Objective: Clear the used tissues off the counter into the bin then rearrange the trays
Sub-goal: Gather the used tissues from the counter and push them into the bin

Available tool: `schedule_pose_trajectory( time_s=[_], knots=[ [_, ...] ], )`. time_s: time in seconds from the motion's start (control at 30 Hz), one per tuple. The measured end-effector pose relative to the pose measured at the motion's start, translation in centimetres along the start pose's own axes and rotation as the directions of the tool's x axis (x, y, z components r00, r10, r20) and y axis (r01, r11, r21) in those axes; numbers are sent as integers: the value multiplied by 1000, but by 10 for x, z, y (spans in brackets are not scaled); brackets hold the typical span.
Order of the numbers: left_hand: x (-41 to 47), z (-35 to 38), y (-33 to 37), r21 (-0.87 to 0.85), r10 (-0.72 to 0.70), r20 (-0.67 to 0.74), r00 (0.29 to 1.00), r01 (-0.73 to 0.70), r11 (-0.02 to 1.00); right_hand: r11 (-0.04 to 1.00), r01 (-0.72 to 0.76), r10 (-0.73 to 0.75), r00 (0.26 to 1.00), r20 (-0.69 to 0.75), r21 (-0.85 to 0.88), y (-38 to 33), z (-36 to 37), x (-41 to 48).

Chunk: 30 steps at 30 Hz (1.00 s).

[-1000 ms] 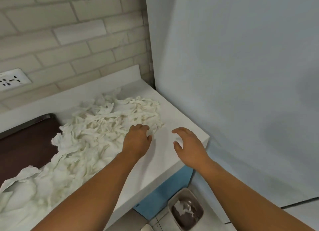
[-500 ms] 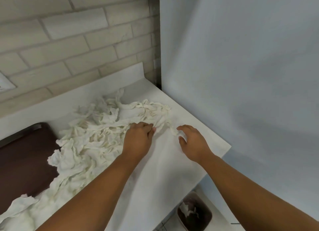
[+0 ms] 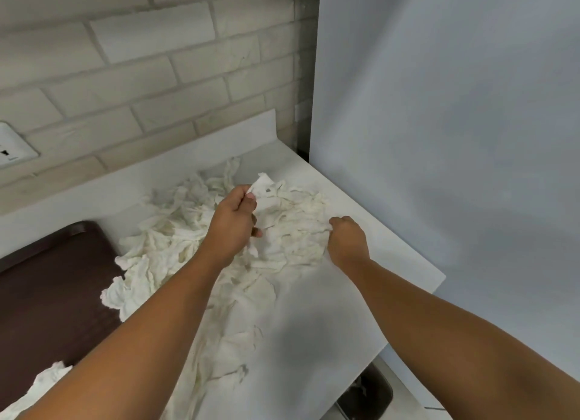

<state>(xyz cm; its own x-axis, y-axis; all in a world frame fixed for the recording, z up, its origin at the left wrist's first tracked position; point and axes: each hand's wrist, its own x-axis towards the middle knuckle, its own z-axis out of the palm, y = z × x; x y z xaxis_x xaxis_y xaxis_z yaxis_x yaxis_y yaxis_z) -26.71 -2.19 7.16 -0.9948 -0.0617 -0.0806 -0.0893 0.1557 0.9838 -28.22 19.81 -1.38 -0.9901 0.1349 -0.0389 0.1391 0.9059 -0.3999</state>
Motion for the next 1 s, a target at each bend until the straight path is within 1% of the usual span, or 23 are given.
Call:
schedule_pose_trajectory(
  time_s=[0.1, 0.2, 0.27, 0.33, 0.4, 0.43, 0.47, 0.57, 0.63, 0.7, 0.77, 0.8, 0.9, 0.93, 1.0],
  knots=[
    [-2, -2, 2, -46, -73, -18, 997, 72, 996, 992, 31, -24, 998, -58, 124, -4, -5, 1],
    [-5, 2, 0, -25, -98, -57, 993, 97, 995, 963, 103, -69, 987, -142, 250, -11, -14, -3],
    [-8, 6, 0, -65, -107, -89, 990, 102, 993, 916, 82, -26, 989, -146, 392, -17, -25, -9],
    [-12, 13, 4, -110, -115, -108, 987, 103, 989, 817, 47, 23, 993, -115, 575, -23, -38, -15],
    [-15, 18, 8, -129, -103, -126, 987, 87, 988, 665, 10, 62, 996, -69, 747, -27, -54, -23],
    [-17, 22, 12, -137, -89, -129, 988, 71, 988, 605, -8, 75, 996, -48, 796, -28, -63, -26],
    [-20, 25, 16, -151, -79, -126, 989, 59, 987, 584, -11, 82, 996, -46, 811, -29, -71, -29],
    [-32, 40, 29, -216, -45, -81, 996, 26, 976, 662, 20, 104, 987, -118, 749, -21, -92, -36],
    [-44, 56, 40, -241, -24, -33, 999, 15, 970, 662, 58, 106, 980, -170, 747, -8, -105, -45],
    [-61, 76, 49, -242, -3, 47, 999, 14, 970, 607, 53, 131, 977, -166, 793, 12, -118, -58],
    [-73, 92, 53, -230, 16, 100, 995, 8, 973, 539, 29, 121, 986, -112, 842, 30, -129, -74],
    [-76, 98, 53, -217, 32, 120, 992, -5, 976, 543, 23, 103, 990, -94, 839, 38, -133, -81],
    [-100, 133, 48, -165, 40, 210, 977, -5, 986, 639, -17, 113, 991, -72, 769, 81, -141, -115],
    [-111, 148, 44, -145, 17, 245, 969, 19, 989, 649, -39, 137, 988, -66, 760, 98, -140, -126],
    [-132, 177, 35, -46, -62, 291, 955, 79, 996, 661, -79, 174, 983, -50, 746, 131, -136, -150]
  ],
)
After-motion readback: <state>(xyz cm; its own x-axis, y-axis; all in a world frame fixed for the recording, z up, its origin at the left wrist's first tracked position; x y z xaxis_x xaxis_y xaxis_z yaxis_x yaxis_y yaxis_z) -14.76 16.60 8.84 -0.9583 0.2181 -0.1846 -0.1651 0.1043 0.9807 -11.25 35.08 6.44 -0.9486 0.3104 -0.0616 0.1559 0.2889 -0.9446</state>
